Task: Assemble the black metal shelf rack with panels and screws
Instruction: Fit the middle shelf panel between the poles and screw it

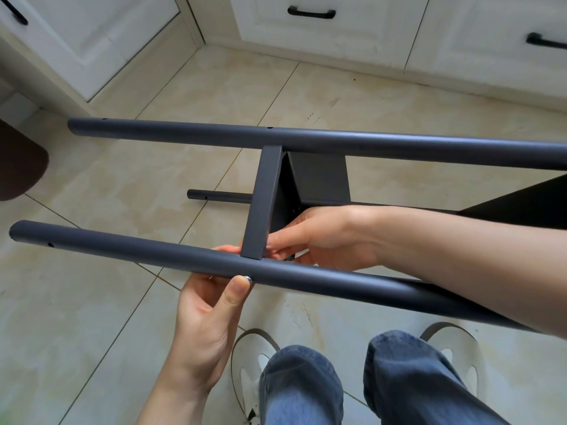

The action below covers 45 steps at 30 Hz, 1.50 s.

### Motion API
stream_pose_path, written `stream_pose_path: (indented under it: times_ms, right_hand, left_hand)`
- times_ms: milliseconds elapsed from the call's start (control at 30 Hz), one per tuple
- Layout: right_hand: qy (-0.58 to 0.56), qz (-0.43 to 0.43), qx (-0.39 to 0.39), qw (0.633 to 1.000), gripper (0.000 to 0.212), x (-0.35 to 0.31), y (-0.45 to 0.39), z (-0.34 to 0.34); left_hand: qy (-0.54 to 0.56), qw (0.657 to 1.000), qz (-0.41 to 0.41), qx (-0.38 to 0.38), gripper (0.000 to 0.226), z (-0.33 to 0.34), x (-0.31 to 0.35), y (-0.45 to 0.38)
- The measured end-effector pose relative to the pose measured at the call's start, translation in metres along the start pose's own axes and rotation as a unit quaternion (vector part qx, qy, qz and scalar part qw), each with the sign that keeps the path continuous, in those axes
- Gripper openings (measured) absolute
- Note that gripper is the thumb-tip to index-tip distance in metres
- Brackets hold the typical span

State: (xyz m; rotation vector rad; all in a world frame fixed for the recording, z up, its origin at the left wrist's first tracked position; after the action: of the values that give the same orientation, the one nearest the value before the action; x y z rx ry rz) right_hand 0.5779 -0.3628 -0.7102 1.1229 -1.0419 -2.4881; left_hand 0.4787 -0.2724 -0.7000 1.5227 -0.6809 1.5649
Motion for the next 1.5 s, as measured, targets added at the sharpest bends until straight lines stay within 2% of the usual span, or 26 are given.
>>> stream_pose_path:
  times_ms: [333, 667, 900, 1100, 1200, 1267, 1500]
  right_hand:
    - [-0.006, -0.004, -0.004, 1.0, 0.014, -0.0003, -0.0008, 0.0004]
    - [-0.004, 0.021, -0.008, 1.0, 0.016, 0.004, -0.0011, -0.0005]
    - [0.009, 0.036, -0.011, 0.999, 0.019, 0.0059, -0.0017, -0.0006]
    - [0.032, 0.004, 0.015, 0.999, 0.028, 0.0005, -0.0047, -0.0015]
    - [0.028, -0.011, 0.016, 0.999, 0.022, -0.0008, -0.0054, 0.0021]
    - [0.035, -0.024, 0.019, 0.999, 0.025, -0.0028, -0.0051, 0.0018]
    - [0.045, 0.006, 0.013, 0.999, 0.018, -0.0028, 0.0014, -0.0054]
  left_hand:
    - [-0.016, 1.0, -0.006, -0.001, 0.048, -0.0013, -0.0018, -0.0002]
    - [0.001, 1.0, -0.016, 0.013, 0.062, -0.0051, -0.0062, -0.0005]
    - [-0.009, 1.0, -0.011, 0.005, 0.053, -0.0032, -0.0053, -0.0004]
    - [-0.01, 1.0, -0.007, -0.002, 0.05, -0.0017, -0.0029, -0.0013]
    - [-0.004, 1.0, -0.01, 0.003, 0.053, -0.0027, -0.0044, -0.0009]
    - [-0.004, 1.0, -0.012, 0.008, 0.054, -0.0042, -0.0053, -0.0006]
    - [-0.022, 1.0, -0.001, -0.011, 0.047, 0.0009, -0.0015, -0.0019]
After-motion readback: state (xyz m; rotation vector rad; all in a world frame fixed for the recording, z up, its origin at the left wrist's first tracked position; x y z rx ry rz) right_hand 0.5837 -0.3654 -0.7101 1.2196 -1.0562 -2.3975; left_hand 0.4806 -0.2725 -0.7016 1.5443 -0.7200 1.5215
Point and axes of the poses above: each hand's wrist, its own y-axis away from the middle knuckle, its own z-axis out of the palm, x = y × z, the point moved 9 cm from there along -y, towards the middle knuckle, and after that the axes turned 10 degrees about -y, right-handed, at the moved point
